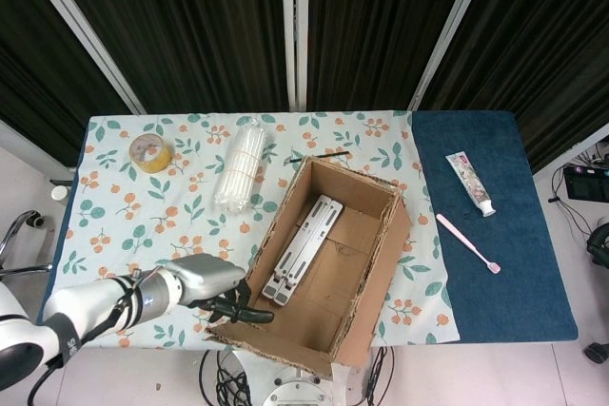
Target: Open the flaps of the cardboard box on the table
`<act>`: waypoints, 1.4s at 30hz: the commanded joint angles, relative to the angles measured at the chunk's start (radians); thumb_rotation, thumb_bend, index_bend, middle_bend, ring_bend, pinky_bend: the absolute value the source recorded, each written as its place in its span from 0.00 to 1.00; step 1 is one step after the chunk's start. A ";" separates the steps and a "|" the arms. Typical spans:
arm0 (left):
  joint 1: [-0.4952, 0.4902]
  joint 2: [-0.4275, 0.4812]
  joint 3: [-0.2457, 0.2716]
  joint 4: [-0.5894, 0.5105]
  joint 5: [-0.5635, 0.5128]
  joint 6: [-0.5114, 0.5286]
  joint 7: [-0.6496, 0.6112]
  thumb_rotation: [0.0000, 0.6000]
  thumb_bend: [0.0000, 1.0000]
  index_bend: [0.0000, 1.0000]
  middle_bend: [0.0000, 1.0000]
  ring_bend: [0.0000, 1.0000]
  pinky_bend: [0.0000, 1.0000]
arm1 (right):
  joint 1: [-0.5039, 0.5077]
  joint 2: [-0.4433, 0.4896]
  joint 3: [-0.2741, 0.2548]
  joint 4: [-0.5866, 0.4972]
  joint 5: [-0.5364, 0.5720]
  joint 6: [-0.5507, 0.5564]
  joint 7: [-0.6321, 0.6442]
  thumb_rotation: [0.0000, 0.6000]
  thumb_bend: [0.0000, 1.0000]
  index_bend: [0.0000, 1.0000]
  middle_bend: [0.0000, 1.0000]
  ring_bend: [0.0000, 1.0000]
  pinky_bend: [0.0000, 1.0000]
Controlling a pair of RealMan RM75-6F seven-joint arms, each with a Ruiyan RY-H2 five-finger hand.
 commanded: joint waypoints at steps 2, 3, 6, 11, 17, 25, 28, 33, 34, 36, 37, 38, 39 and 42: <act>0.039 0.009 -0.030 -0.003 -0.015 -0.004 0.019 0.00 0.00 0.50 0.67 0.19 0.14 | 0.000 -0.002 -0.004 -0.004 -0.006 0.001 -0.005 1.00 0.92 0.00 0.00 0.00 0.00; 0.047 0.010 -0.035 -0.003 -0.016 -0.003 0.023 0.00 0.00 0.50 0.67 0.19 0.14 | -0.001 -0.002 -0.005 -0.004 -0.007 0.001 -0.006 1.00 0.92 0.00 0.00 0.00 0.00; 0.086 0.008 -0.057 -0.006 -0.022 0.043 0.038 0.00 0.00 0.49 0.60 0.20 0.14 | -0.004 -0.001 -0.007 -0.003 -0.008 0.006 -0.006 1.00 0.92 0.00 0.00 0.00 0.00; 0.212 0.014 -0.053 -0.026 0.048 0.291 0.095 0.00 0.00 0.33 0.33 0.19 0.15 | -0.010 0.002 -0.011 -0.001 -0.015 0.014 -0.008 1.00 0.92 0.00 0.00 0.00 0.00; 0.440 -0.070 0.080 -0.053 0.199 0.815 0.184 0.00 0.02 0.12 0.14 0.11 0.15 | -0.019 -0.010 -0.024 0.019 -0.020 0.018 -0.012 1.00 0.92 0.00 0.00 0.00 0.00; 0.786 -0.446 0.351 0.119 0.624 1.582 0.515 0.07 0.09 0.07 0.07 0.07 0.15 | -0.055 -0.150 -0.093 0.148 0.006 -0.028 -0.267 1.00 0.92 0.00 0.00 0.00 0.00; 0.863 -0.556 0.412 0.258 0.751 1.729 0.509 0.18 0.09 0.06 0.06 0.07 0.15 | -0.075 -0.219 -0.109 0.210 0.022 -0.024 -0.346 1.00 0.92 0.00 0.00 0.00 0.00; 0.925 -0.642 0.487 0.418 0.844 1.806 0.481 0.22 0.09 0.05 0.06 0.07 0.15 | -0.103 -0.306 -0.146 0.285 0.027 -0.033 -0.421 1.00 0.91 0.00 0.00 0.00 0.00; 0.934 -0.652 0.504 0.444 0.855 1.808 0.482 0.22 0.09 0.05 0.06 0.07 0.15 | -0.108 -0.325 -0.151 0.301 0.027 -0.033 -0.427 1.00 0.91 0.00 0.00 0.00 0.00; 0.948 -0.665 0.525 0.473 0.864 1.810 0.474 0.24 0.09 0.05 0.06 0.07 0.15 | -0.114 -0.350 -0.155 0.325 0.030 -0.033 -0.433 1.00 0.91 0.00 0.00 0.00 0.00; 0.958 -0.675 0.535 0.489 0.864 1.814 0.458 0.25 0.09 0.05 0.06 0.07 0.15 | -0.115 -0.364 -0.157 0.338 0.033 -0.037 -0.434 1.00 0.91 0.00 0.00 0.00 0.00; 0.964 -0.683 0.539 0.500 0.861 1.817 0.445 0.25 0.09 0.05 0.06 0.07 0.15 | -0.115 -0.372 -0.156 0.346 0.036 -0.040 -0.432 1.00 0.90 0.00 0.00 0.00 0.00; 0.971 -0.691 0.544 0.515 0.855 1.818 0.432 0.25 0.09 0.05 0.06 0.07 0.15 | -0.115 -0.379 -0.154 0.353 0.041 -0.045 -0.428 1.00 0.90 0.00 0.00 0.00 0.00; 0.978 -0.702 0.549 0.546 0.842 1.811 0.426 0.26 0.09 0.05 0.06 0.07 0.15 | -0.113 -0.381 -0.142 0.352 0.059 -0.054 -0.412 1.00 0.90 0.00 0.00 0.00 0.00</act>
